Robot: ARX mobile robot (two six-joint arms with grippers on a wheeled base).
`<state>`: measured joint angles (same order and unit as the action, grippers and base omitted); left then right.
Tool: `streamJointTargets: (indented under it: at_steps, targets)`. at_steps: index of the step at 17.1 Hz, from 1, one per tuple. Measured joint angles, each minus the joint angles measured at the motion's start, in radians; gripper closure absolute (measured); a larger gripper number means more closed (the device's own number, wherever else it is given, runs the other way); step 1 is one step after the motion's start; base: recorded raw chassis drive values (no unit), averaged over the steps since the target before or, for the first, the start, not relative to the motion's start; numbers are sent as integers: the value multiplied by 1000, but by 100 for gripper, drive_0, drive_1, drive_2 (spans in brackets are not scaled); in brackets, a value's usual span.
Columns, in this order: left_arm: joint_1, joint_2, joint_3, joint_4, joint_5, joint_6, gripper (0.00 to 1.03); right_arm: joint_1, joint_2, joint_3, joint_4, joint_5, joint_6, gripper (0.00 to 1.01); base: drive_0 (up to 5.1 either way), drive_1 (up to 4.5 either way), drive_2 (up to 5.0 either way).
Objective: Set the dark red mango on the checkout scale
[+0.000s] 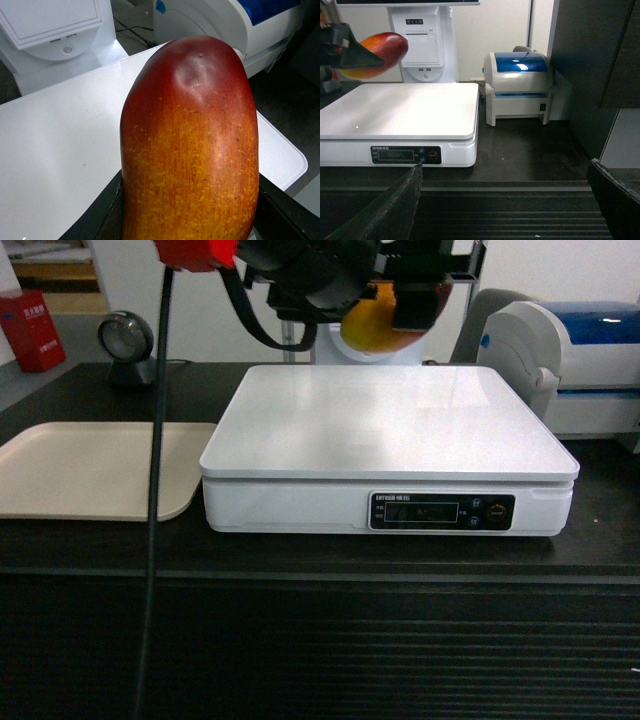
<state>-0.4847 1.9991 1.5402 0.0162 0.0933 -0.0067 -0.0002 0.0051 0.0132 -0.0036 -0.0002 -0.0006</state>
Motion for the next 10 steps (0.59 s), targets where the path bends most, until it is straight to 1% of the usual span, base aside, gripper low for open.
streamJointTargets:
  at_steps: [2,3,4,7,10]
  targets:
    - [-22,79,77,-40,-17,-40,44,0,0,0,0,0,0,3,0,0,0]
    - [-31,134,136,-82,-34,-73,44,0,0,0,0,0,0,3,0,0,0]
    - [-34,194,209,-125,-61,-114,44,0,0,0,0,0,0,3,0,0,0]
    - [-34,272,315,-182,-105,-168,44,0,0,0,0,0,0,3,0,0,0]
    - [-31,330,388,-252,-163,-204,44,0,0,0,0,0,0,3,0,0,0]
